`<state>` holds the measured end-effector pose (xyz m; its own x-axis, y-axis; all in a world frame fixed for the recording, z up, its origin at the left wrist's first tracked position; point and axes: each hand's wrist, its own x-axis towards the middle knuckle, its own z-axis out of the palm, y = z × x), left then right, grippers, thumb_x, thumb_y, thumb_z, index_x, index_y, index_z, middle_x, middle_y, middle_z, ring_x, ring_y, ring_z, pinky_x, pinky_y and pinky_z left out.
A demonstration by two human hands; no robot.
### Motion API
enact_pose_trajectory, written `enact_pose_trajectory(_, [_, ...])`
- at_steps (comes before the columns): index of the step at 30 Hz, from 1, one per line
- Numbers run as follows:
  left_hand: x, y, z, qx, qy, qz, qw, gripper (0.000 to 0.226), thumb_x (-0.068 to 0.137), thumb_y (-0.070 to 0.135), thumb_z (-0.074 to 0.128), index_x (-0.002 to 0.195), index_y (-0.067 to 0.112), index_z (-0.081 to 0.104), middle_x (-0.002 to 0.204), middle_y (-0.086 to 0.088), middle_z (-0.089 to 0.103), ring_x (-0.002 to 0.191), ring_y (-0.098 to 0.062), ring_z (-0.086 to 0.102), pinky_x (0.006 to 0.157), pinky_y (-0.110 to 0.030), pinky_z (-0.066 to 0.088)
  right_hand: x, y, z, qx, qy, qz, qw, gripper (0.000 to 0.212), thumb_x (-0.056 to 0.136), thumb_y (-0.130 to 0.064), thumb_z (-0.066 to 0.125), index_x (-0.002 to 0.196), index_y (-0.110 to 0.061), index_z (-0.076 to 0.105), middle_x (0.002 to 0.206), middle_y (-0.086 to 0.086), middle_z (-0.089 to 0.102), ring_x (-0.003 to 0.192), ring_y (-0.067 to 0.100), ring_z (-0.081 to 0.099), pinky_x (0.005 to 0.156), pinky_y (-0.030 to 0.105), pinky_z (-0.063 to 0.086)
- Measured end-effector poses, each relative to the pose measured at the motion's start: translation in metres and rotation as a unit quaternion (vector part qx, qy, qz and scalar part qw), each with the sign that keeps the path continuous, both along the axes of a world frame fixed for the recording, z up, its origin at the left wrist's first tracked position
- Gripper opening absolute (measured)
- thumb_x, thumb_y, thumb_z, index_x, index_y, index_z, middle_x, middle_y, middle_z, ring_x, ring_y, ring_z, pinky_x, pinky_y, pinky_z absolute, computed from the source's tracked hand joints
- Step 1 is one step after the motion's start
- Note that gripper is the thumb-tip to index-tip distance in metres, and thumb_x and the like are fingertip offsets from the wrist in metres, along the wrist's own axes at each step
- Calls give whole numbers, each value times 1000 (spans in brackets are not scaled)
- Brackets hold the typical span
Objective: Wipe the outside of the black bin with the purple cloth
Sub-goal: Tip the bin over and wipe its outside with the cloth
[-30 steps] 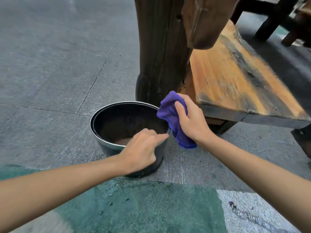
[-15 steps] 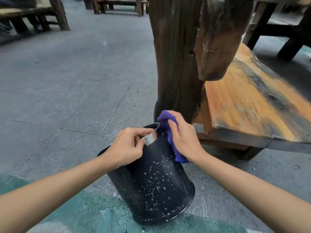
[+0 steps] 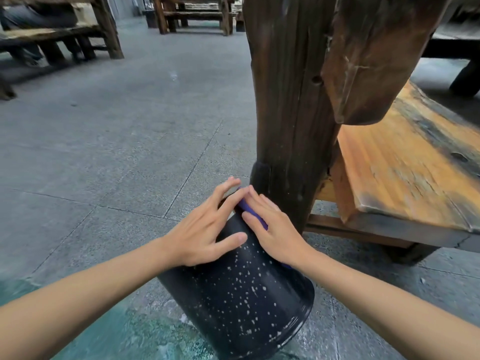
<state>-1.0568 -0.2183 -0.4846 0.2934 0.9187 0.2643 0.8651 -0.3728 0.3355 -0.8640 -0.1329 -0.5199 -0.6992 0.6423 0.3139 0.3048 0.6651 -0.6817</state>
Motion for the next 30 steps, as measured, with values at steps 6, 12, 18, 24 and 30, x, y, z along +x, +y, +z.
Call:
enact_pose_trajectory(6, [-32,6,-4,-49,-1,5,999,79,96,59,48,159,16,29,170,4,20,158,-7,-6,129,-34,11,19,-18,-34,74,-139,49,986,52,105,-51,36,154,-53,20,169,-19,2,157,12,4,121,49,29])
enact_pose_trajectory(12, [-48,1,-7,-74,-1,18,997,83,92,67,41,157,16,35,168,6,24,157,-1,-6,128,-33,11,42,-27,-42,152,-191,66,967,51,105,-49,34,155,-49,23,169,-17,8,153,21,20,121,44,29])
enact_pose_trajectory(18, [-47,5,-6,-101,-41,13,994,82,91,68,37,156,17,37,167,11,27,156,1,-2,128,-44,16,82,-29,-51,143,-222,79,961,69,97,-8,49,157,-35,29,169,-11,10,153,22,21,126,32,16])
enact_pose_trajectory(24, [-43,4,-6,-111,-83,0,990,80,93,68,37,159,25,29,168,17,20,156,3,-2,128,-51,14,121,-32,-58,119,-259,88,955,83,93,-2,52,157,-44,20,170,-14,7,153,18,22,123,31,20])
enact_pose_trajectory(30, [-44,-9,-10,-100,-124,-34,987,81,95,69,38,162,33,12,170,20,2,158,-4,-3,128,-51,7,128,-33,-44,14,-145,-26,989,72,91,8,49,148,-37,43,157,-18,36,148,3,33,123,31,27])
